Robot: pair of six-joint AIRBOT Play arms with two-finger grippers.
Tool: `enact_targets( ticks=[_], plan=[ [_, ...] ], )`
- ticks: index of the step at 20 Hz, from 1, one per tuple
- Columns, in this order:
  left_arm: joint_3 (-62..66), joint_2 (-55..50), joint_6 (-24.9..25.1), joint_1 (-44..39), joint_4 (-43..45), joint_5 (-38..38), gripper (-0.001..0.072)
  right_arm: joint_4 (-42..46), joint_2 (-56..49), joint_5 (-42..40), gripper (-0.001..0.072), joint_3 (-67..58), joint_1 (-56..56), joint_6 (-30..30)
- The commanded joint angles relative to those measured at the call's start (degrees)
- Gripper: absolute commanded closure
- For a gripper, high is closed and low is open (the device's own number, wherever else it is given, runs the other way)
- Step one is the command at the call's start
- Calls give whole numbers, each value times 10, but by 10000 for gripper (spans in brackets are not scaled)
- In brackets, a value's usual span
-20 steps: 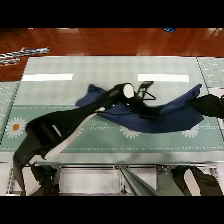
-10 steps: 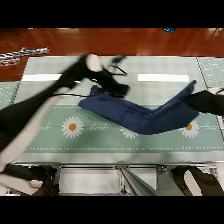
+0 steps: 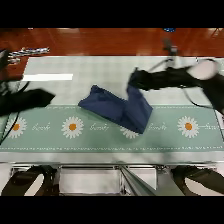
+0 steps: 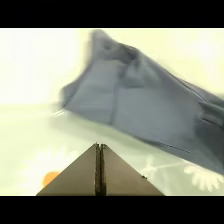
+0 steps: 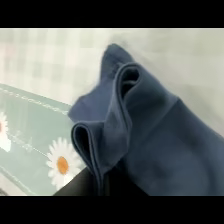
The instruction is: Fold the shirts.
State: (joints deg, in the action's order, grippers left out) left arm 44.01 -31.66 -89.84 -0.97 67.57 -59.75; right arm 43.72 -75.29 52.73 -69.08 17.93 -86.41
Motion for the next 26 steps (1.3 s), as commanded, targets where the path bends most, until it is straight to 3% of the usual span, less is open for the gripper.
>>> enact_targets(
  ticks=[1,8,9,10,11,14,17,19,22,24,26],
  plan=[
    [-113,165,-45,70,4,-2,690,-64,-169,-30,687,-117,67,0],
    [-143,163,-59,77,-1,-22,690,-133,-311,-25,686,-233,109,-4],
    [-143,153,-59,77,-1,-22,690,-135,-320,-30,657,-240,113,-4],
    [-143,141,-59,77,-1,-22,690,-144,-329,-39,496,-247,116,-4],
    [-143,130,-59,77,-1,-22,690,-156,-335,-46,290,-252,120,6],
    [-143,94,-58,77,-3,-18,690,-183,-329,-24,302,-252,111,26],
    [-143,66,-58,77,-10,-4,690,-179,-289,93,308,-252,48,22],
    [-143,54,-59,77,-12,3,690,-99,-229,177,309,-251,-9,8],
    [-143,47,-58,77,-16,5,690,208,-89,247,308,-214,-72,-84],
    [-143,47,-58,77,-16,7,690,375,17,236,306,-132,-100,-133],
    [-143,47,-58,77,-16,8,690,451,126,182,306,0,-135,-183]
  ],
)
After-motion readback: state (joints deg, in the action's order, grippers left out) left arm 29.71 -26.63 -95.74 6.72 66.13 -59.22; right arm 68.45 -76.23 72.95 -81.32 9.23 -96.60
